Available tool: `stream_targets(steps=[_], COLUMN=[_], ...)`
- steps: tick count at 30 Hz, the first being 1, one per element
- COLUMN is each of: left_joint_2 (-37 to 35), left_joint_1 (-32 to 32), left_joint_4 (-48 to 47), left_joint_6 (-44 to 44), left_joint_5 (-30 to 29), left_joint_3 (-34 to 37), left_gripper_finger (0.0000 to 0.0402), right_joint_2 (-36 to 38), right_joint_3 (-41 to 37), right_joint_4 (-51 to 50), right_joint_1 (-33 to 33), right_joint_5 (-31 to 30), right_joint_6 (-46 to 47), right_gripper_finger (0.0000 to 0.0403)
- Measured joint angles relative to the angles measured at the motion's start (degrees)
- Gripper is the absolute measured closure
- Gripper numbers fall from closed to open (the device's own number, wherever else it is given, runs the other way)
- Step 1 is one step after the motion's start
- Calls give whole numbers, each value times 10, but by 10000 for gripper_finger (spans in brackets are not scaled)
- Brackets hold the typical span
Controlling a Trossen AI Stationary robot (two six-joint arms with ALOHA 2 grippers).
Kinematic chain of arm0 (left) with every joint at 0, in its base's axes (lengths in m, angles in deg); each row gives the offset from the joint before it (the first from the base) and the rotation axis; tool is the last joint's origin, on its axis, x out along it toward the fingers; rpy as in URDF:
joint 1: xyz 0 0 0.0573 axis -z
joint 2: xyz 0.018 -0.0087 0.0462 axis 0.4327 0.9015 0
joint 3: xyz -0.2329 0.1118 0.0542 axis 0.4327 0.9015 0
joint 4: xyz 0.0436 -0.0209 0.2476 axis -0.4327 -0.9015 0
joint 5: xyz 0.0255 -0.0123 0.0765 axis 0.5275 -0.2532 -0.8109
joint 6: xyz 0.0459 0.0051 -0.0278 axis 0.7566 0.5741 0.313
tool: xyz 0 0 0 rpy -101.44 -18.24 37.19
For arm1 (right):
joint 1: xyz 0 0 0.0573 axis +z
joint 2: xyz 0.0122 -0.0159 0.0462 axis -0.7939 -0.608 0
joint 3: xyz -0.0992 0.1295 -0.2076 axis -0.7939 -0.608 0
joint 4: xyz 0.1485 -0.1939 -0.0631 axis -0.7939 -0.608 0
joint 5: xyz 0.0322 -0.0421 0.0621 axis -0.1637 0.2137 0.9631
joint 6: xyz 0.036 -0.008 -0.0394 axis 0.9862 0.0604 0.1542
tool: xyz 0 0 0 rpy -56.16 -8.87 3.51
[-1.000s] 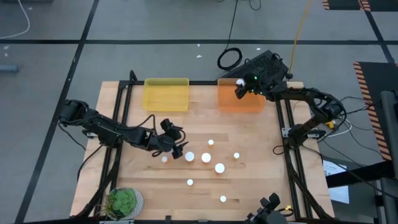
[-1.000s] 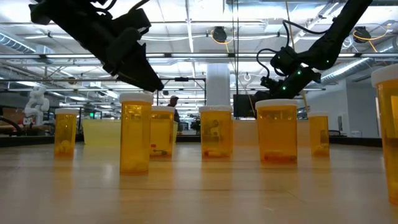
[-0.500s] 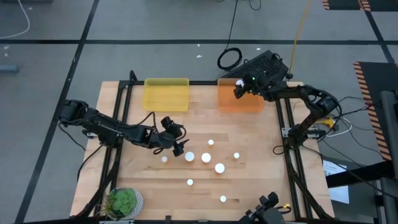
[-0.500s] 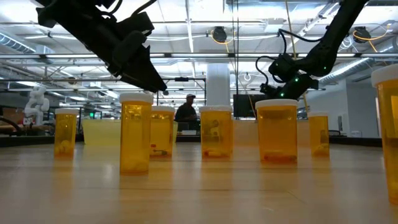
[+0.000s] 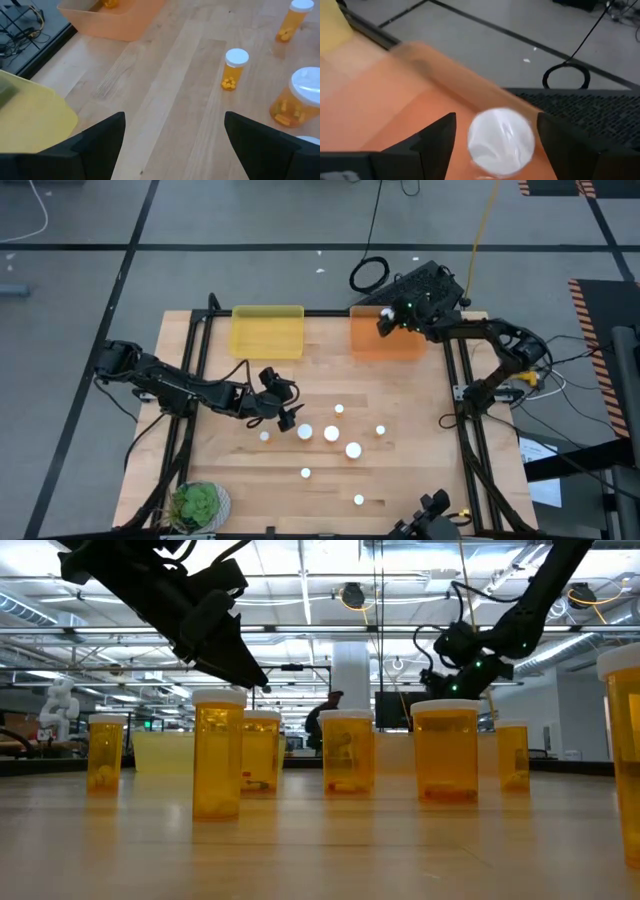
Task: Pick and place medicine bottles into bin by pill shape (circle, oval)
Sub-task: Put the big yellow pill bottle into the transparent orange bin
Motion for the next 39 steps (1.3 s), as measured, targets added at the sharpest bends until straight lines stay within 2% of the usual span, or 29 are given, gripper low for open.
stream_targets(steps=[8, 11, 15, 21, 27, 33, 39], left_joint_2=[0, 0, 0, 0, 0, 0, 0], left_joint_1=[0, 0, 0, 0, 10, 42, 92], left_joint_4=[0, 0, 0, 0, -1, -2, -2], left_joint_6=[0, 0, 0, -2, -7, -35, -70], left_joint_5=[0, 3, 4, 19, 35, 45, 3], left_joint_3=[0, 0, 0, 0, 0, 0, 0], left_gripper_finger=[55, 55, 55, 55, 55, 55, 55], right_joint_2=[123, 185, 262, 332, 341, 320, 275], right_joint_3=[0, 0, 0, 1, 1, 0, 3], right_joint_4=[-85, -128, -175, -252, -267, -254, -172], right_joint_1=[12, 37, 90, 203, 322, 433, 519], right_joint_5=[1, 29, 77, 89, 87, 28, 14], right_joint_6=[1, -1, 0, 18, 57, 82, 94], right_gripper_finger=[112, 114, 117, 117, 117, 117, 117])
